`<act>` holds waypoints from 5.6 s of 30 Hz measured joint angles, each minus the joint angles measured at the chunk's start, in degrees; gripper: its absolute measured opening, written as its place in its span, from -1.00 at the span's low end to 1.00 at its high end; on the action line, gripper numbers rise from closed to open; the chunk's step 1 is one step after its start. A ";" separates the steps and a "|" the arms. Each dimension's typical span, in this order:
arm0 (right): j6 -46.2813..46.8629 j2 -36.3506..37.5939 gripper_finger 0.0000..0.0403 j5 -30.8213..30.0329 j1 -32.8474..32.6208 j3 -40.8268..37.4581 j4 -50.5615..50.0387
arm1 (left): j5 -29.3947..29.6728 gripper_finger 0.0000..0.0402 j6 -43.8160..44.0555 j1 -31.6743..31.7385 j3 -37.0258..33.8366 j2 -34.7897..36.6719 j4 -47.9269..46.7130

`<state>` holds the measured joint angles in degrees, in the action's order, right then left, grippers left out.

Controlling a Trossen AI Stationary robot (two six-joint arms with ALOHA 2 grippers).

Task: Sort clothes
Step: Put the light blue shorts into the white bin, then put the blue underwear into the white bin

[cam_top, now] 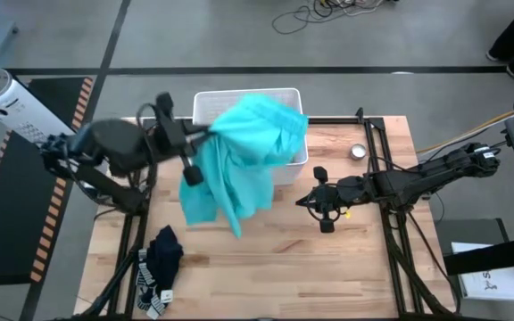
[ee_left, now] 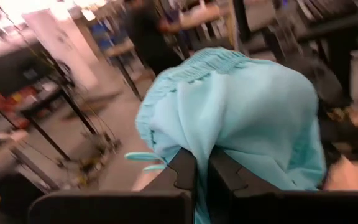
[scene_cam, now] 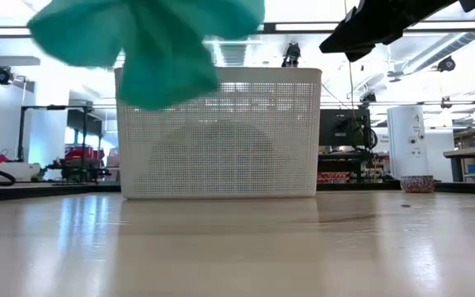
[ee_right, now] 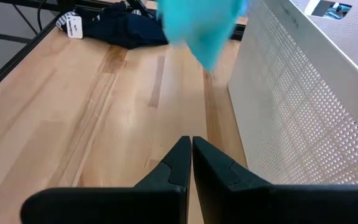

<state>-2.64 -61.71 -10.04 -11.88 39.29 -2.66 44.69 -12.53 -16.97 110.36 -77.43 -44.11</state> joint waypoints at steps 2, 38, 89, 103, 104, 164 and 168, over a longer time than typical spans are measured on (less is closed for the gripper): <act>-0.23 0.00 -1.00 0.00 0.00 0.02 0.00 | -0.11 -1.00 -4.07 1.41 1.83 0.00 2.76; -1.39 0.02 -1.00 -0.02 0.01 0.07 -1.62 | -36.47 -1.00 1.14 43.02 0.84 -16.39 4.70; -0.78 0.02 -1.00 -0.04 0.00 -0.52 -1.45 | -36.24 0.51 5.94 40.97 -16.52 -16.22 -1.89; -0.36 0.02 -1.00 -0.02 0.00 -0.52 -1.64 | -38.56 -0.81 5.42 41.99 -26.22 -21.84 13.22; -0.36 0.02 -1.00 -0.02 0.01 -0.52 -1.64 | -39.42 -0.90 4.56 41.96 -26.94 -22.70 13.08; 1.32 0.00 -1.00 1.99 0.00 -2.12 -1.77 | -24.96 -0.09 39.55 -0.82 -14.78 -6.56 -43.60; 1.39 0.00 -1.00 3.04 0.00 -2.12 -1.72 | -28.65 -0.12 47.51 -5.55 -22.55 -6.60 -42.02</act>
<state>-1.25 -61.71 -7.01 -11.88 37.17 -4.38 16.04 34.98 -22.53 87.81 -84.02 -86.14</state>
